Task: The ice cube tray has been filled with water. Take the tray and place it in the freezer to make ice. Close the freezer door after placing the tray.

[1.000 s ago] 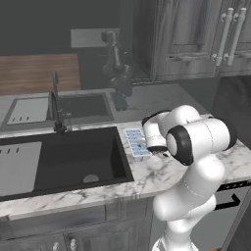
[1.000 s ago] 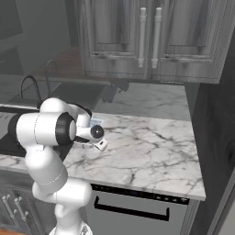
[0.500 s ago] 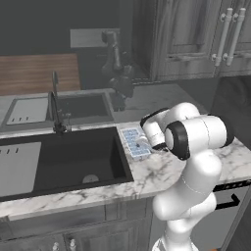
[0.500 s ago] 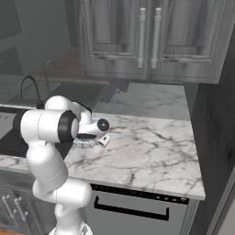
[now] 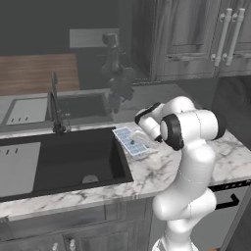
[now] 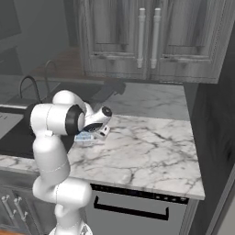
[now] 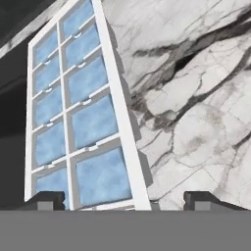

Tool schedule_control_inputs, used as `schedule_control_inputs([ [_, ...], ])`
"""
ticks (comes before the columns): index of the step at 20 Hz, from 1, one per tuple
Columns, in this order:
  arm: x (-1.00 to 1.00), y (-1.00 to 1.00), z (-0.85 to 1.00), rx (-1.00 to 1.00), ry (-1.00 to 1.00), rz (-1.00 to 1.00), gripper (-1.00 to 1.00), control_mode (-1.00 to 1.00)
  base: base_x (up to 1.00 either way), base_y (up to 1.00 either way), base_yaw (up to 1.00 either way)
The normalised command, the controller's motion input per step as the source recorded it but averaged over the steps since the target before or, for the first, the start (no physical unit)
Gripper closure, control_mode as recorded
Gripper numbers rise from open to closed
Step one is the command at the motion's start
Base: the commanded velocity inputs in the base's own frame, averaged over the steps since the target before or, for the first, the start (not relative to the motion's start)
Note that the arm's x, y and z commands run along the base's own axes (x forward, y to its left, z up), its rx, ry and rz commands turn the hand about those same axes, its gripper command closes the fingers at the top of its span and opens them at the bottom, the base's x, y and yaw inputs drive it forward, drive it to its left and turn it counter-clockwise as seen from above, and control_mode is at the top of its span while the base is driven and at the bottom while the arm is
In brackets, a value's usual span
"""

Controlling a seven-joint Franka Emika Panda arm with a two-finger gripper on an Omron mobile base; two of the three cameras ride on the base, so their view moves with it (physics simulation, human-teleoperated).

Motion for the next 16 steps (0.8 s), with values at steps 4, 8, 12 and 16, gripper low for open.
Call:
schedule_control_inputs([
  [4, 0.0, 0.71, -0.55, -0.05, 0.01, 0.16, -1.0, -1.0, 0.0, 0.0, 0.0],
  [8, -0.31, 0.83, -0.65, -0.13, -0.05, 0.08, 1.0, -1.0, 0.0, 0.0, 0.0],
  [12, -0.92, 0.32, -0.49, -0.12, -0.21, 0.0, 1.0, -1.0, 0.0, 0.0, 0.0],
  [16, -1.0, 0.01, -0.23, -0.03, -0.27, -0.05, 1.0, -1.0, 0.0, 0.0, 0.0],
])
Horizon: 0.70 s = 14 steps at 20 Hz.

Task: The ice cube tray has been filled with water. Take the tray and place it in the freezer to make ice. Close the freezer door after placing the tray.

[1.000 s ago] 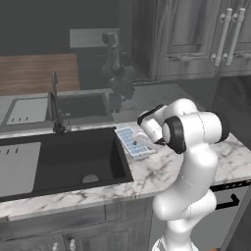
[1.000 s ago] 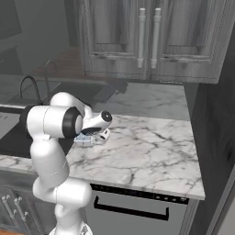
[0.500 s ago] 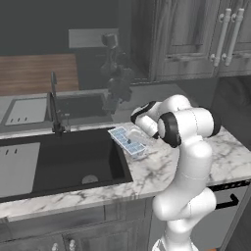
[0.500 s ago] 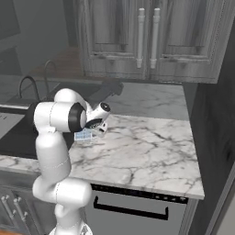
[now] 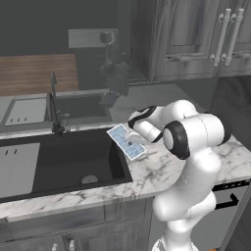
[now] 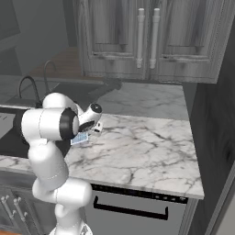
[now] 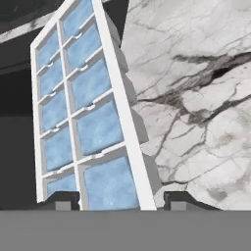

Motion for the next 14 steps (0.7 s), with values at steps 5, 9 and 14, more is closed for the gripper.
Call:
schedule_control_inputs([
  [5, -1.0, -0.09, -0.01, 0.0, -0.2, -0.12, 1.0, -1.0, 0.0, 0.0, 0.0],
  [9, -0.74, -0.45, 0.53, 0.12, 0.0, -0.12, 1.0, -1.0, 0.0, 0.0, 0.0],
  [14, -0.21, -0.58, 0.99, 0.18, 0.14, -0.08, 1.0, -1.0, 0.0, 0.0, 0.0],
])
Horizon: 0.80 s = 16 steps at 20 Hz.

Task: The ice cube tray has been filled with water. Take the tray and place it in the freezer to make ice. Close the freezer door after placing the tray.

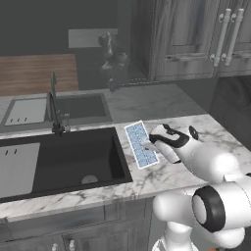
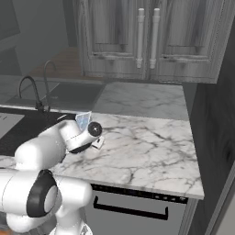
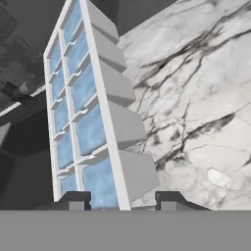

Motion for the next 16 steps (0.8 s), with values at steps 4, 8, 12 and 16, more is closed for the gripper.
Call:
schedule_control_inputs([
  [4, -0.21, -0.55, 0.98, 0.21, 0.36, -0.02, 1.0, -1.0, 0.0, 0.0, 0.0],
  [8, -0.1, -0.49, 0.86, 0.24, 0.43, 0.0, 1.0, -1.0, 0.0, 0.0, 0.0],
  [12, -0.16, -0.39, 0.65, 0.23, 0.44, 0.0, 1.0, -1.0, 0.0, 0.0, 0.0],
  [16, -0.34, -0.15, 0.3, 0.1, 0.14, 0.0, 1.0, -1.0, 0.0, 0.0, 0.0],
])
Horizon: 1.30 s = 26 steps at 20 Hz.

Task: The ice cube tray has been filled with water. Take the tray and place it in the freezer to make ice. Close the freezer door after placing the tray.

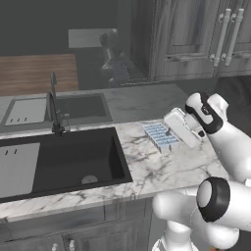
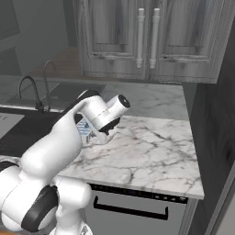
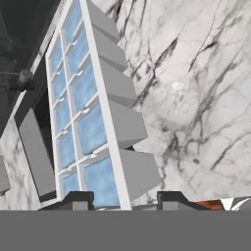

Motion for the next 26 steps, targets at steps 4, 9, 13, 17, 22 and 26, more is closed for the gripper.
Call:
schedule_control_inputs([
  [4, -0.47, 0.0, 0.0, 0.01, -0.01, 0.0, 1.0, -1.0, 0.0, 0.0, 0.0],
  [9, -0.45, 0.03, -0.02, -0.01, -0.22, 0.0, 1.0, -1.0, 0.0, 0.0, 0.0],
  [13, -0.47, 0.07, -0.05, -0.05, -0.41, 0.0, 1.0, -1.0, 0.0, 0.0, 0.0],
  [17, -0.43, 0.0, 0.0, -0.01, -0.38, 0.0, 1.0, -1.0, 0.0, 0.0, 0.0],
  [22, -0.34, 0.0, 0.16, 0.0, -0.09, 0.0, 1.0, -1.0, 0.0, 0.0, 0.0],
  [26, -0.13, 0.0, 0.17, 0.0, 0.0, 0.0, 1.0, -1.0, 0.0, 0.0, 0.0],
])
